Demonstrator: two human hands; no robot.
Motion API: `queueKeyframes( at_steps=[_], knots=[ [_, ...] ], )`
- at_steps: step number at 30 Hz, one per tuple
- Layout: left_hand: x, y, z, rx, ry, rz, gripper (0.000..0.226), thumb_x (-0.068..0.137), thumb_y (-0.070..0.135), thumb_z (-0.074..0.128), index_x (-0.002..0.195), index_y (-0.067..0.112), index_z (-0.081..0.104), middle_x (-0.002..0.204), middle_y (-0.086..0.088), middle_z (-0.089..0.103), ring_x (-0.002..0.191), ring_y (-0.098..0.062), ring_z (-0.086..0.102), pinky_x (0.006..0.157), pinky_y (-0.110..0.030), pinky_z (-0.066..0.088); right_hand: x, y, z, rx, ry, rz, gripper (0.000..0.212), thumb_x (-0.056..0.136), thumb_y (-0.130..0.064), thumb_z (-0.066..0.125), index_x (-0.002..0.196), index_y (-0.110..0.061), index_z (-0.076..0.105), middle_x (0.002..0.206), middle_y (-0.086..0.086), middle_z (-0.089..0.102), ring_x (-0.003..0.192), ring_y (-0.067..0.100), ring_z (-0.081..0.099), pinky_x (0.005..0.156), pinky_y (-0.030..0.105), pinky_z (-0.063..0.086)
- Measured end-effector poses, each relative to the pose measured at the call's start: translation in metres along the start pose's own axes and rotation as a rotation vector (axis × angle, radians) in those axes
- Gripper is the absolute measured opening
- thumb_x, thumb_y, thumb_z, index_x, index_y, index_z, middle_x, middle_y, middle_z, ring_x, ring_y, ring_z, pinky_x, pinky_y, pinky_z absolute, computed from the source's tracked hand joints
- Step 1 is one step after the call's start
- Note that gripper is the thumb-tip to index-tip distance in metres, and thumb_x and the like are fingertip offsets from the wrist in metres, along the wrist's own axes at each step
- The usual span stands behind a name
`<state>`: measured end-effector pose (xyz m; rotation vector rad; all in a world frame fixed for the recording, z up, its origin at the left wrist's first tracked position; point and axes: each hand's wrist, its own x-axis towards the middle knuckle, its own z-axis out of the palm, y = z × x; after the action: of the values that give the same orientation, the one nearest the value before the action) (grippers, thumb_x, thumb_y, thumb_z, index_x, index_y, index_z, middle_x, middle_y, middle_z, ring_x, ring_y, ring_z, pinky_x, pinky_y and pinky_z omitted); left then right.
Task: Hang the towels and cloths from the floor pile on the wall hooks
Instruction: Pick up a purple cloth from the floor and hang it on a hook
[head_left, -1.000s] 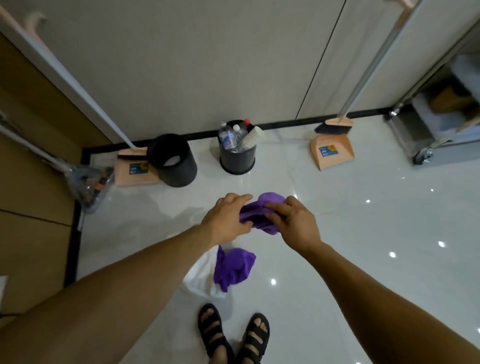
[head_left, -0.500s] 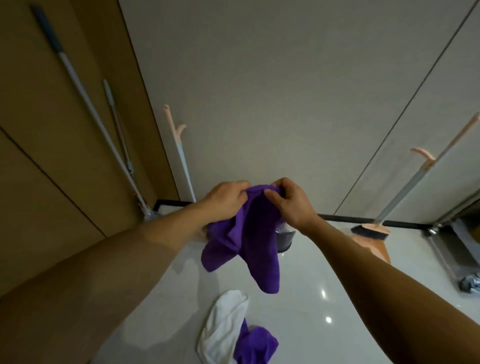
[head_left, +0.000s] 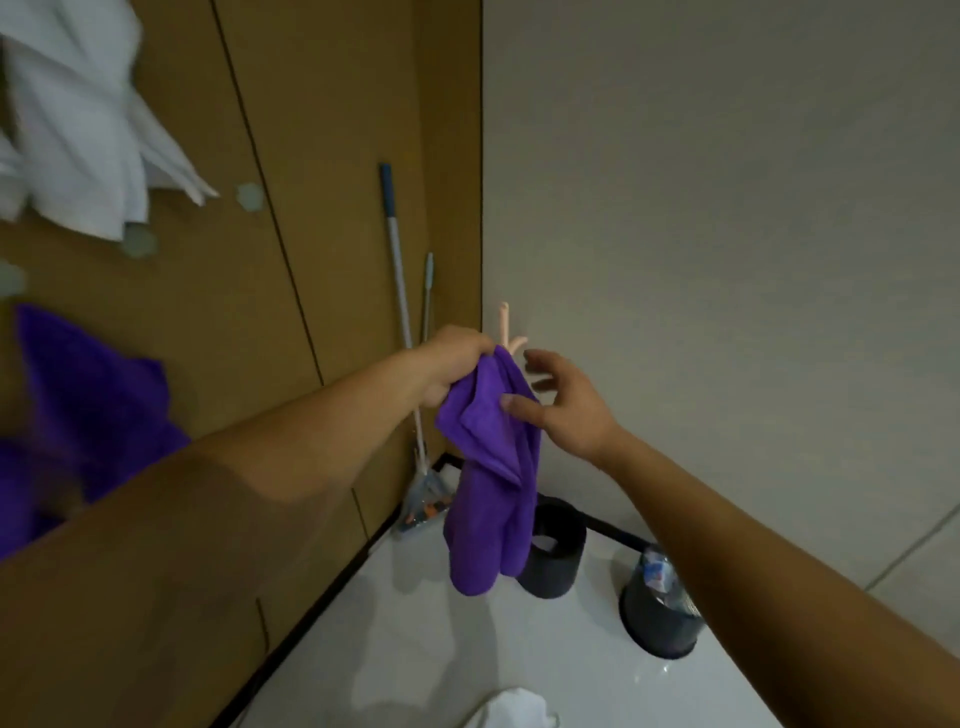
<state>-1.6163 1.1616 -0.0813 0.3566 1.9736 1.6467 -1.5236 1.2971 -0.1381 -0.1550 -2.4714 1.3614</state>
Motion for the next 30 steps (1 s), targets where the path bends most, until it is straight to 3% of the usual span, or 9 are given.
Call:
queueKeyframes(
  at_steps=[2,6,8,11,14,18,22,26,30],
  knots=[
    [-0.010,0.007,-0.010,-0.099,0.048,-0.051,0.020,0.091,0.004,0.042,0.097,0.002,0.061,0.089,-0.021,0.059,0.081,-0.030,0.059,0.081,-0.044,0.052,0.002,-0.008,0.007,0.100,-0.150,0.016,0.074,0.076,-0.040,0.079,0.137,-0.016,0.046,0.122,-0.004,0.053,0.110,0.016,0.057,0.088,0.027,0.047],
    [-0.030,0.022,-0.029,-0.317,0.209,-0.060,0.023,0.094,0.004,0.034,0.077,0.008,0.050,0.060,-0.010,0.059,0.051,-0.019,0.060,0.048,-0.029,0.054,0.001,-0.028,0.019,0.190,-0.016,-0.173,0.081,0.061,-0.063,0.077,0.128,-0.023,0.051,0.115,-0.015,0.058,0.097,0.002,0.060,0.077,0.013,0.046],
    [-0.039,0.024,-0.038,-0.426,0.254,-0.070,0.021,0.097,0.004,0.030,0.088,0.005,0.050,0.068,-0.014,0.060,0.057,-0.023,0.062,0.049,-0.038,0.056,0.000,-0.035,0.027,0.119,-0.157,-0.251,0.079,0.056,-0.055,0.085,0.123,-0.031,0.050,0.103,-0.023,0.061,0.089,-0.003,0.062,0.072,0.011,0.048],
    [-0.050,0.017,-0.049,-0.458,0.307,-0.059,0.020,0.101,0.010,0.030,0.111,0.008,0.047,0.085,-0.015,0.060,0.065,-0.025,0.064,0.053,-0.040,0.058,0.006,-0.041,0.038,0.040,0.004,-0.298,0.046,0.079,-0.029,0.076,0.121,-0.022,0.056,0.095,-0.016,0.063,0.084,0.005,0.063,0.076,0.023,0.052],
    [-0.065,0.005,-0.062,-0.304,0.389,-0.042,0.023,0.101,0.018,0.034,0.115,0.016,0.053,0.086,-0.008,0.062,0.063,-0.019,0.065,0.050,-0.028,0.056,0.013,-0.053,0.040,0.213,0.124,-0.300,0.014,0.091,-0.012,0.061,0.102,-0.019,0.066,0.090,-0.008,0.067,0.086,0.010,0.065,0.078,0.025,0.051],
    [-0.099,-0.007,-0.079,0.130,0.302,-0.189,0.019,0.094,0.025,0.042,0.092,0.015,0.058,0.068,0.000,0.067,0.053,-0.014,0.066,0.057,-0.026,0.048,0.016,-0.070,0.046,0.339,0.028,-0.291,0.013,0.091,-0.013,0.063,0.094,-0.025,0.066,0.087,-0.011,0.068,0.075,-0.010,0.060,0.073,0.012,0.049],
    [-0.125,-0.009,-0.091,0.566,0.295,-0.160,0.025,0.084,0.040,0.056,0.080,0.016,0.062,0.058,0.002,0.050,0.046,-0.015,0.051,0.050,-0.022,0.039,0.017,-0.090,0.066,0.379,-0.103,-0.268,0.013,0.093,-0.019,0.061,0.105,-0.014,0.061,0.095,0.002,0.068,0.083,0.008,0.063,0.079,0.026,0.051],
    [-0.136,-0.014,-0.106,0.266,0.295,0.090,0.022,0.090,0.036,0.057,0.097,0.018,0.067,0.089,0.000,0.061,0.087,-0.015,0.055,0.080,-0.034,0.045,0.012,-0.111,0.087,0.292,-0.181,-0.350,0.016,0.097,-0.024,0.055,0.104,-0.011,0.062,0.093,0.003,0.068,0.084,0.012,0.062,0.079,0.029,0.048],
    [-0.142,-0.023,-0.124,0.024,0.155,0.170,0.012,0.091,0.024,0.060,0.091,0.012,0.063,0.082,-0.006,0.068,0.075,-0.018,0.064,0.085,-0.043,0.053,0.007,-0.126,0.100,0.316,-0.182,-0.289,0.015,0.097,-0.021,0.055,0.102,-0.009,0.063,0.090,0.004,0.066,0.086,0.017,0.061,0.082,0.036,0.048]
  ],
)
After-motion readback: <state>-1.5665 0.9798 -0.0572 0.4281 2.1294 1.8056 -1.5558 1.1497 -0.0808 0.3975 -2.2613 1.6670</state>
